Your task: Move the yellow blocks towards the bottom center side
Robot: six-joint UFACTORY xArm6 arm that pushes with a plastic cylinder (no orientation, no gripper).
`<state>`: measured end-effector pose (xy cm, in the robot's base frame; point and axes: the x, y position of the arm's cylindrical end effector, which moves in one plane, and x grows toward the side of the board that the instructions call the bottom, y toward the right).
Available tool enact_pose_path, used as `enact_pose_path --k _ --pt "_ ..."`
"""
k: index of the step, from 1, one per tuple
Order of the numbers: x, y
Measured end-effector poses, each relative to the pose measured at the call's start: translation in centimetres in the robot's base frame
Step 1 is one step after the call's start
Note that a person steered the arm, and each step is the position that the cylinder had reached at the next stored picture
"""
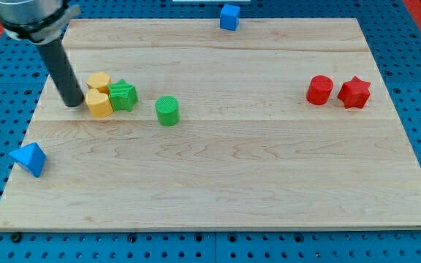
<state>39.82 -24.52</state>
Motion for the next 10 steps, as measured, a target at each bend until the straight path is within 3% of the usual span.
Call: enact_pose_path --k 1,2,4,5,7,8,9,10 --pt "-5.3 0.2" --pt "-5.1 4.2" --pt "5.0 8.4" --pt "7.8 8.5" --pt "13.0 15.0" --pt "9.8 7.9" --pt "6.0 7.6" --pt "5.4 4.3"
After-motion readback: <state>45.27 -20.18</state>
